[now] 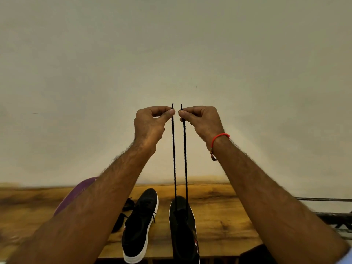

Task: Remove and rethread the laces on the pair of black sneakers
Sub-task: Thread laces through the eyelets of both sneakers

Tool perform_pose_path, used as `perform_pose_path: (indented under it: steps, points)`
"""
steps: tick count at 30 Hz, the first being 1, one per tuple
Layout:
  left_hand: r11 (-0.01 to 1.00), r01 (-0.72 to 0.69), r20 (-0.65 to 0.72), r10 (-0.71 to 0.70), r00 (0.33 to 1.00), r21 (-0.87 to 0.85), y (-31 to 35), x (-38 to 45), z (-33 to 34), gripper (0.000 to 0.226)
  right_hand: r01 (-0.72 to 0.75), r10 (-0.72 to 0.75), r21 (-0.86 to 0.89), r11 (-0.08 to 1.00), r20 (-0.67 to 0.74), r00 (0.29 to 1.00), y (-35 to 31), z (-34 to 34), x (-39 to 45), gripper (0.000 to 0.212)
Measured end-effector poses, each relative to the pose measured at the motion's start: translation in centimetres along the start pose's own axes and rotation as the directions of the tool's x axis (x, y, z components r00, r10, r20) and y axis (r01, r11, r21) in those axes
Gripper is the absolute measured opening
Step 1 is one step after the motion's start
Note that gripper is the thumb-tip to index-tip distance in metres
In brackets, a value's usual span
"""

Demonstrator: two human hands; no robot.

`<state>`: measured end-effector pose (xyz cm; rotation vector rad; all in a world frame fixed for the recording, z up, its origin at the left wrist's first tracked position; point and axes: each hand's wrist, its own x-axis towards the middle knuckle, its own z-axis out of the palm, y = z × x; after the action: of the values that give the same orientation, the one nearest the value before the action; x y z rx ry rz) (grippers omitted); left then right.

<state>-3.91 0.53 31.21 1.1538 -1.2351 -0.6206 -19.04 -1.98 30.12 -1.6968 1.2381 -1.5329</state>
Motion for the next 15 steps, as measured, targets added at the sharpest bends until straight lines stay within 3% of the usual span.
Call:
perform_pose_path:
  steps: [6,10,15]
  points:
    - [0.999,-0.009,0.024,0.008,1.000,0.044,-0.3,0.3,-0.1,0.019,0.007,-0.007,0.010,1.000,0.028,1.000,-0.1,0.1,0.2,0.007]
    - [0.979,-0.032,0.105,0.011,0.994,0.203,-1.6,1.2,-0.7,0.011,-0.014,0.013,0.023,1.000,0.051,0.999,1.3,-0.4,0.4,0.010]
    - [0.933,-0.052,0.108,0.014,0.994,0.355,-5.5,3.7,-2.5,0.011,-0.014,0.021,0.024,1.000,-0.288,0.957,4.3,-3.1,2.7,0.009]
